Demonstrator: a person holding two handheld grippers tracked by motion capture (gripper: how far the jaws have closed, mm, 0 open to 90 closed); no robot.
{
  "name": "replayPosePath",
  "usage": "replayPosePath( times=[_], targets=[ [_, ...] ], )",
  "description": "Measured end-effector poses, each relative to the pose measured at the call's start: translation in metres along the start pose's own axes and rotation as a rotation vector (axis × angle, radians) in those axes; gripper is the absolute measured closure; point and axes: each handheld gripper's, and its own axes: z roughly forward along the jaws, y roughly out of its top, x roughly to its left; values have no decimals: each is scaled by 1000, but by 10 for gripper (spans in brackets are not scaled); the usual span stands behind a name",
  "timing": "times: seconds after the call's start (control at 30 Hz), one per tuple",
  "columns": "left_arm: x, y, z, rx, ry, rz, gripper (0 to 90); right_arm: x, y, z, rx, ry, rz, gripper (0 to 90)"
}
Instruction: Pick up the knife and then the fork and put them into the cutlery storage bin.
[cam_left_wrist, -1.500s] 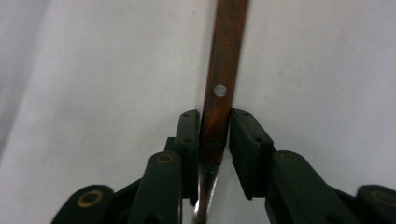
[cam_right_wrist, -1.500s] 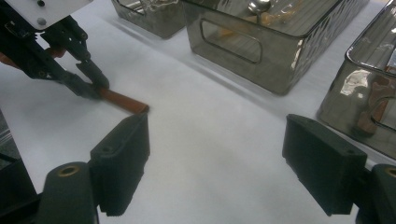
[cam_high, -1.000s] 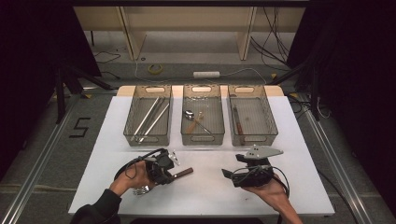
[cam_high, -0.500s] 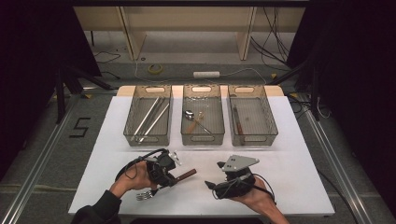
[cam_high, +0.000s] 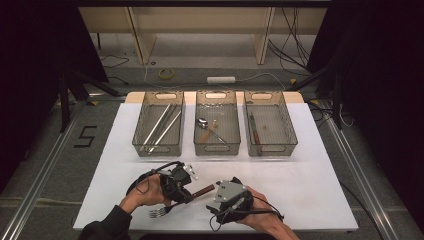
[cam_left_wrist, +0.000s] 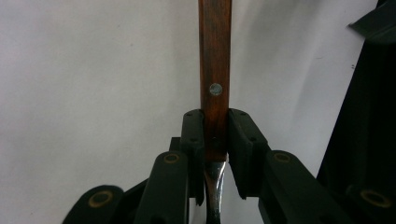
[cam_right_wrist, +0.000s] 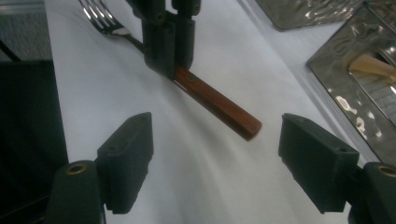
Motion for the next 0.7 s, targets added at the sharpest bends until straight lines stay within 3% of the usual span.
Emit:
replayPosePath(
  times=[0.1,0.37,0.53,0.7],
  targets=[
    [-3,2,0,1,-10,5,764,3,2,6,13,-10,-52,289],
    [-8,5,2,14,-32,22,764,10,3,18,51,-13,-132,325],
    [-10,7,3,16,-44,27,765,13,3,25,80,-36,-211,364],
    [-12,9,2,9,-65,30,765,17,3,29,88,-72,-256,408]
  ],
)
